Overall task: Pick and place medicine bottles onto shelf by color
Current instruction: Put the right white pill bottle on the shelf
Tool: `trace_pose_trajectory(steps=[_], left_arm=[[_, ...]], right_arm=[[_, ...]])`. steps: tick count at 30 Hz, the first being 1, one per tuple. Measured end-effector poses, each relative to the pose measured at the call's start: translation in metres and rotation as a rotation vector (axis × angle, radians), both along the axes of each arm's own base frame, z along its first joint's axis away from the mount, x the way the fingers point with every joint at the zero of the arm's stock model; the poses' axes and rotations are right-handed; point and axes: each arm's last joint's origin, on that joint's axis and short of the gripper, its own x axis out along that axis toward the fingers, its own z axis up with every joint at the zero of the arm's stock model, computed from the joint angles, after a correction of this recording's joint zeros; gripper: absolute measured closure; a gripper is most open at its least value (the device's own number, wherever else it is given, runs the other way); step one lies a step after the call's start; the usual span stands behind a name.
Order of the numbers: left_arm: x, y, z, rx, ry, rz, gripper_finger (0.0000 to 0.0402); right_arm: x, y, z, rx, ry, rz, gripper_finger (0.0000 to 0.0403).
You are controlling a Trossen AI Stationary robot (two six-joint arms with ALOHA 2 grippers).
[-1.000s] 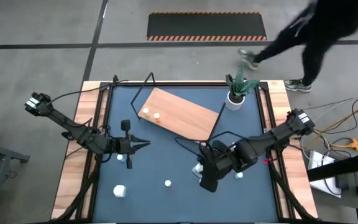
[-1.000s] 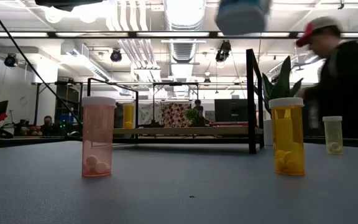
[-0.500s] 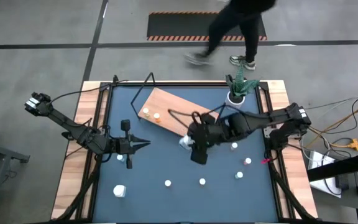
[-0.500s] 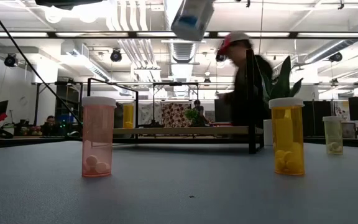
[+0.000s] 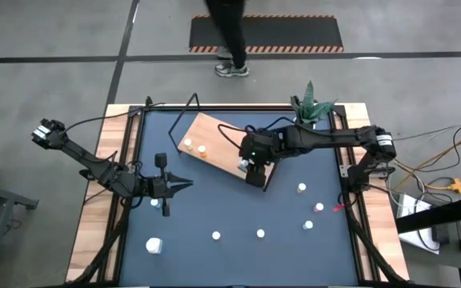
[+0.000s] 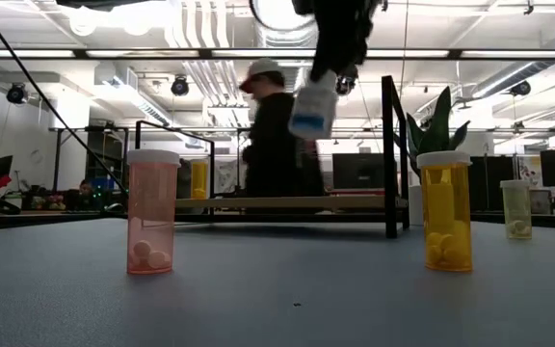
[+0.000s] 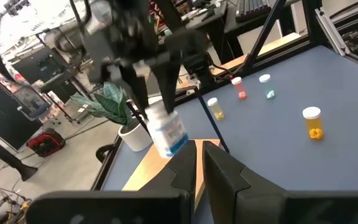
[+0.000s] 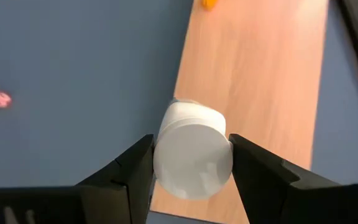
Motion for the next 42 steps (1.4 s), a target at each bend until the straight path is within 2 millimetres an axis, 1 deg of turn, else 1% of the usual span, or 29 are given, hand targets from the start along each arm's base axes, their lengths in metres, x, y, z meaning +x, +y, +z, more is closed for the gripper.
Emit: trace_pose_trajectory(steps=[3, 6, 14, 27, 33, 42], left_arm=[[0.000, 0.000, 0.000, 0.018, 0.001, -0.002, 0.0391], [-0.001, 0.001, 0.001, 0.019, -0.002, -0.001, 0.0391], [-0.002, 0.001, 0.002, 0.015, -0.008, 0.000, 0.0391], [-0.002, 0.001, 0.002, 0.014, -0.009, 0.001, 0.0391], [-0.002, 0.001, 0.002, 0.014, -0.009, 0.001, 0.0391], [-0.002, 0.001, 0.002, 0.014, -0.009, 0.001, 0.0391]], right_arm=[[0.000, -0.004, -0.018, 0.024, 0.022, 0.000, 0.0223], [-0.002, -0.004, -0.032, 0.035, 0.051, 0.001, 0.0223], [-0.003, -0.004, -0.050, 0.040, 0.070, -0.009, 0.0223], [-0.003, -0.004, -0.052, 0.018, 0.073, 0.030, 0.0223], [0.000, -0.005, -0.057, 0.011, 0.028, 0.039, 0.0223], [-0.002, -0.005, -0.061, 0.007, 0.054, 0.033, 0.0223]])
